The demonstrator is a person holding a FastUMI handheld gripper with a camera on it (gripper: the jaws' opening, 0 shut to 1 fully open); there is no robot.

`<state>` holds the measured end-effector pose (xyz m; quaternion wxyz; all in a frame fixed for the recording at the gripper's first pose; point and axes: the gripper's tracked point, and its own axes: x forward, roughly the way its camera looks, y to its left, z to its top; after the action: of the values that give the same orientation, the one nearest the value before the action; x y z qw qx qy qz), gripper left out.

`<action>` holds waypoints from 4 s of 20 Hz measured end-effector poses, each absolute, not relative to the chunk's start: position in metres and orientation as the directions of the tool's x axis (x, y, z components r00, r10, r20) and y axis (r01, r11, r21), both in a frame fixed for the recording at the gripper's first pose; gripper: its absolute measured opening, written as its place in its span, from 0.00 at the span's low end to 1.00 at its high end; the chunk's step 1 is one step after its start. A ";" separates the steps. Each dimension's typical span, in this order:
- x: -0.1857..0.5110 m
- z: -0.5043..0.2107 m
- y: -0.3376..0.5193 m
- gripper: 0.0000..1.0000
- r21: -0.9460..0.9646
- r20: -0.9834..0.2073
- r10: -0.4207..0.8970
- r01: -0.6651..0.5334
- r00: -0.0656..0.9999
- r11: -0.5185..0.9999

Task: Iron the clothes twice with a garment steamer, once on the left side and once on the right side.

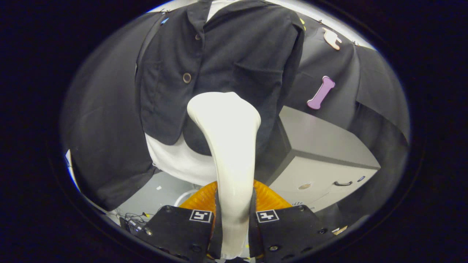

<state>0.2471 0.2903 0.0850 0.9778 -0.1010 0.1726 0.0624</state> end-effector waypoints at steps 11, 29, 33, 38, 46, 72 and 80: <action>0.211 0.239 0.338 0.31 -0.147 -0.139 0.182 -0.202 0.973 0.968; 0.207 0.438 0.446 0.31 -0.127 0.067 0.257 -0.248 0.964 0.961; 0.220 0.448 0.474 0.31 -0.126 0.055 0.257 -0.249 0.965 0.960; 0.242 0.436 0.504 0.31 -0.169 0.005 0.245 -0.241 0.969 0.956; 0.261 0.398 0.524 0.31 -0.190 -0.056 0.230 -0.236 0.972 0.953; 0.246 0.258 0.450 0.31 -0.192 -0.177 0.175 -0.209 0.968 0.959; 0.245 0.206 0.440 0.31 -0.185 -0.253 0.182 -0.232 0.950 0.955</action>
<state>0.2448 0.4398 0.2064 0.9817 -0.1066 0.1172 0.1053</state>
